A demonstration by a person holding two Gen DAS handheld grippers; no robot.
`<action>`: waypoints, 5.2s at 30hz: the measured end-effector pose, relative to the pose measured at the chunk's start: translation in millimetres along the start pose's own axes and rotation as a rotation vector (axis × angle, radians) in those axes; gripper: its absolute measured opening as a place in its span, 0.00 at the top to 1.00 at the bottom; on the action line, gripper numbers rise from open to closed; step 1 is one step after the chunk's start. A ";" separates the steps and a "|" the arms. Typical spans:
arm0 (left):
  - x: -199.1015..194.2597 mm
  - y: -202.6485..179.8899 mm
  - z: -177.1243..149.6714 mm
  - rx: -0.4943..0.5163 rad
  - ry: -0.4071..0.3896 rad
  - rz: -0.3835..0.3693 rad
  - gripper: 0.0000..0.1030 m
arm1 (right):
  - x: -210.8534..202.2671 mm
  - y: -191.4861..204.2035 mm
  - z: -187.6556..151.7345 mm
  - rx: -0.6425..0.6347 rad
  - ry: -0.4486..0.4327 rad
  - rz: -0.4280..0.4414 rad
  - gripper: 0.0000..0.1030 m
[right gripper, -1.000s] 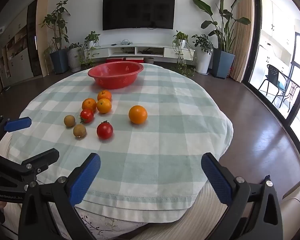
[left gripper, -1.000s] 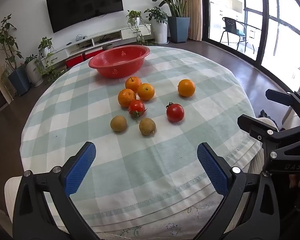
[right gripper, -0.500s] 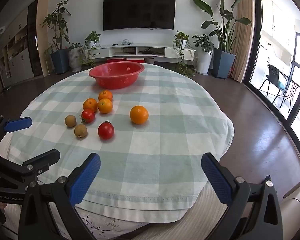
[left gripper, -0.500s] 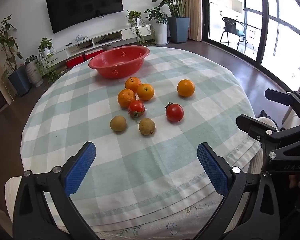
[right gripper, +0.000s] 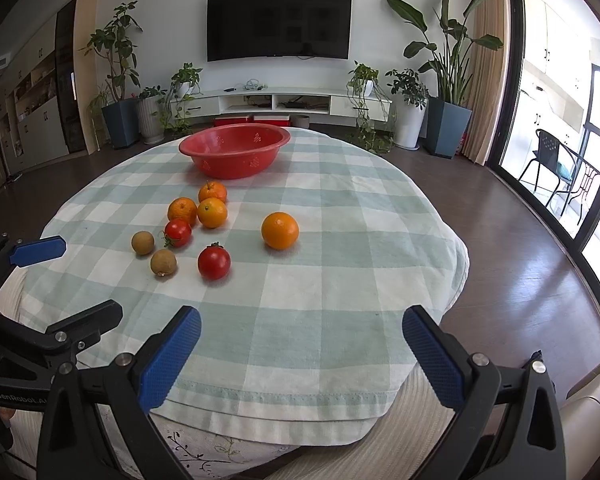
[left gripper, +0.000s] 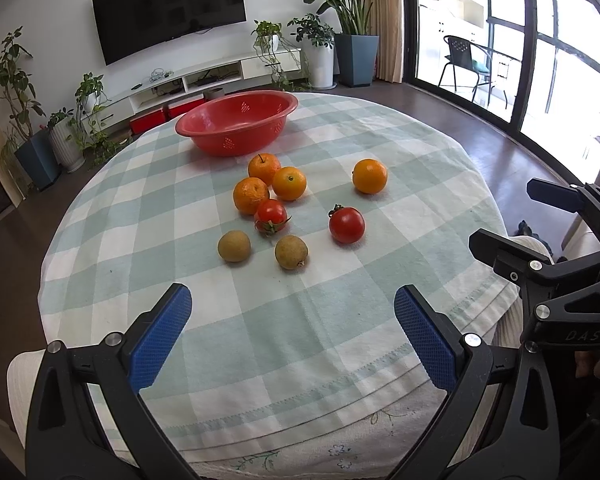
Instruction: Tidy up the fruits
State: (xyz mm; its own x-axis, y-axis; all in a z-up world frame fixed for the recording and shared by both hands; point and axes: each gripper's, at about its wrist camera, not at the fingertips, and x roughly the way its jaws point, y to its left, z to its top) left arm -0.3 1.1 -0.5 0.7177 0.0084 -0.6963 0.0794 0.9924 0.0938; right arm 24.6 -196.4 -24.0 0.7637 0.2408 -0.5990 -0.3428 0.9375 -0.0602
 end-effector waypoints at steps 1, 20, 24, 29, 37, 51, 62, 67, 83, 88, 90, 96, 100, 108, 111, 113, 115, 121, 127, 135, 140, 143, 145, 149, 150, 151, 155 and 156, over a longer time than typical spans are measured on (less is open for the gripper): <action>0.0 0.0 0.0 -0.001 0.000 0.001 0.00 | -0.1 0.2 0.1 -0.001 0.000 -0.001 0.00; 0.1 0.6 0.1 -0.003 0.001 -0.002 0.00 | -0.4 1.1 0.3 0.001 -0.001 0.000 0.00; 0.3 0.6 0.0 -0.004 0.001 -0.003 0.00 | -0.3 1.3 0.2 0.001 -0.001 0.000 0.00; 0.4 0.7 0.0 -0.005 0.002 -0.004 0.00 | -0.7 1.4 0.2 0.001 -0.001 0.000 0.00; 0.2 0.8 0.1 -0.005 0.002 -0.004 0.00 | -0.8 1.8 0.3 0.001 -0.003 0.000 0.00; 0.3 1.1 0.1 -0.007 0.002 -0.006 0.00 | -1.2 1.9 0.4 0.001 -0.004 0.001 0.00; 0.4 1.3 0.1 -0.008 0.002 -0.008 0.00 | -1.0 2.0 0.3 0.002 -0.003 0.001 0.00; 0.4 1.4 0.1 -0.009 0.003 -0.008 0.00 | -0.9 1.9 0.2 0.002 -0.004 0.001 0.00; 0.7 2.1 0.0 -0.011 0.003 -0.009 0.00 | -0.8 1.4 0.2 0.003 -0.003 0.002 0.00; 0.8 2.0 0.0 -0.011 0.004 -0.010 0.00 | -0.2 1.4 0.4 0.004 -0.003 0.003 0.00; 0.7 2.2 0.1 -0.012 0.004 -0.010 0.00 | 0.3 1.5 0.5 0.003 -0.003 0.002 0.00; -2.9 -0.2 0.7 -0.013 0.005 -0.009 0.00 | 2.1 1.2 0.9 0.005 -0.002 0.004 0.00; -0.1 -1.1 -2.0 -0.021 0.010 -0.005 0.00 | 4.6 0.4 2.3 0.004 -0.003 0.004 0.00; 6.7 1.2 -2.9 -0.050 0.032 -0.001 0.00 | 8.9 2.2 7.1 0.008 0.000 0.015 0.00; 6.9 2.3 -0.9 -0.062 0.042 0.001 0.00 | 15.8 1.9 11.2 0.005 0.000 0.022 0.00; 7.2 4.5 1.3 -0.069 0.048 0.004 0.00 | 19.8 2.8 14.7 0.007 0.003 0.029 0.00; 11.0 5.8 3.8 -0.076 0.053 0.008 0.00 | 24.7 2.8 15.6 0.008 0.005 0.038 0.00; 29.3 15.7 13.7 -0.098 0.064 -0.001 0.00 | 40.9 3.0 22.5 0.012 0.009 0.056 0.00; 51.1 22.0 20.1 -0.117 0.089 -0.028 0.00 | 54.5 5.3 29.7 0.025 0.018 0.075 0.00; 70.7 27.0 27.1 -0.140 0.097 -0.045 0.14 | 80.2 -4.6 41.5 0.045 0.040 0.117 0.00; 86.9 30.4 29.1 -0.163 0.140 -0.092 0.33 | 96.5 -9.4 49.1 0.055 0.062 0.140 0.05; 94.1 29.2 28.8 -0.154 0.149 -0.091 0.38 | 104.5 -9.0 53.2 0.048 0.067 0.145 0.08; 97.1 28.8 28.5 -0.152 0.152 -0.095 0.41 | 110.1 -9.6 55.2 0.049 0.075 0.154 0.09; 100.7 27.9 28.9 -0.142 0.151 -0.104 0.48 | 120.9 -11.0 56.5 0.054 0.105 0.172 0.17; 101.3 27.7 29.3 -0.138 0.150 -0.105 0.49 | 123.0 -11.4 56.1 0.058 0.114 0.177 0.18; 101.6 27.4 29.3 -0.136 0.149 -0.107 0.50 | 127.1 -12.2 56.3 0.060 0.121 0.181 0.20; 103.5 26.2 30.3 -0.123 0.142 -0.114 0.55 | 132.3 -12.2 54.6 0.067 0.145 0.197 0.24; 103.5 26.1 30.4 -0.121 0.140 -0.119 0.56 | 132.9 -12.0 54.3 0.068 0.148 0.200 0.24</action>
State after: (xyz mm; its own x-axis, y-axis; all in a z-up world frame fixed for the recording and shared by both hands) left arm 97.0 24.1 -48.5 0.6045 -0.1014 -0.7901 0.0685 0.9948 -0.0753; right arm 160.0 -162.0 -59.6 0.5941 0.3883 -0.7045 -0.4376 0.8908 0.1220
